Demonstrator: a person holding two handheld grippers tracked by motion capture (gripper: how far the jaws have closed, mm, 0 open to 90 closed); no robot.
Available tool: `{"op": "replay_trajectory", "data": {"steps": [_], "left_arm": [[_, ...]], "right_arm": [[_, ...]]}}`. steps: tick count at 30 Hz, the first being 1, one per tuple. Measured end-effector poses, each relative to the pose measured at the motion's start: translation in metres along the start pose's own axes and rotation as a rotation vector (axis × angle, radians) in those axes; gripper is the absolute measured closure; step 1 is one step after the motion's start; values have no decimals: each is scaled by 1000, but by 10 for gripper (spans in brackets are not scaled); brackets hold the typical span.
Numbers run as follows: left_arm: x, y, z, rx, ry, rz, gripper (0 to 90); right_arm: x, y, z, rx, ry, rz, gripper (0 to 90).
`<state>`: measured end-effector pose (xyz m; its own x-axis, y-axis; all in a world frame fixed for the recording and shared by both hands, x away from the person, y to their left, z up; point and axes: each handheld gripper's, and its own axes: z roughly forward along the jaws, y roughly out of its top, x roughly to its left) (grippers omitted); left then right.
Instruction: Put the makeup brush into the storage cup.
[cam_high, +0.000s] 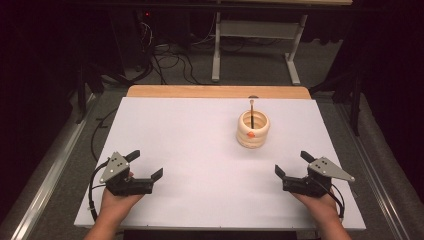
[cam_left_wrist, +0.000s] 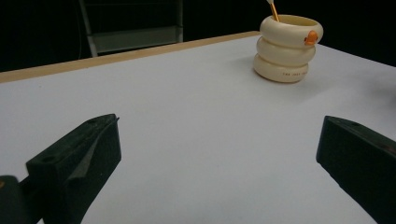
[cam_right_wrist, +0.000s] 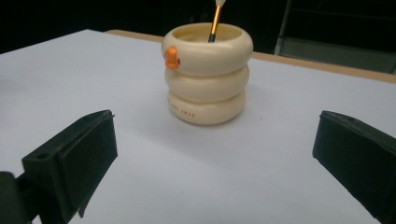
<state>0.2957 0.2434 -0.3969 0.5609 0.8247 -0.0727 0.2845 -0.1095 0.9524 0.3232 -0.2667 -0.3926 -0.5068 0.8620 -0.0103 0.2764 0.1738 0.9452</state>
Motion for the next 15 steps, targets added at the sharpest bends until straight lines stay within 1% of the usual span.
{"op": "replay_trajectory", "data": {"steps": [2, 4, 7, 10, 12, 15], "left_arm": [[-2, -1, -2, -1, 2, -6, 6], [-4, -2, -3, -1, 0, -4, 6], [-7, -2, -1, 14, -2, 23, 7], [-6, -4, 5, 40, -16, 40, 7], [-5, -5, 8, 45, -24, 38, 7], [-1, -5, 7, 39, -28, 23, 7]], "right_arm": [[-1, -4, -2, 14, 14, 3, 8], [0, -6, -3, 16, 15, 0, 9], [0, -6, -3, -3, 11, -17, 8], [-1, -7, 0, -4, 11, -20, 8], [-1, -8, 1, -1, 11, -23, 9], [1, -7, 1, -6, 3, -28, 9]]}}
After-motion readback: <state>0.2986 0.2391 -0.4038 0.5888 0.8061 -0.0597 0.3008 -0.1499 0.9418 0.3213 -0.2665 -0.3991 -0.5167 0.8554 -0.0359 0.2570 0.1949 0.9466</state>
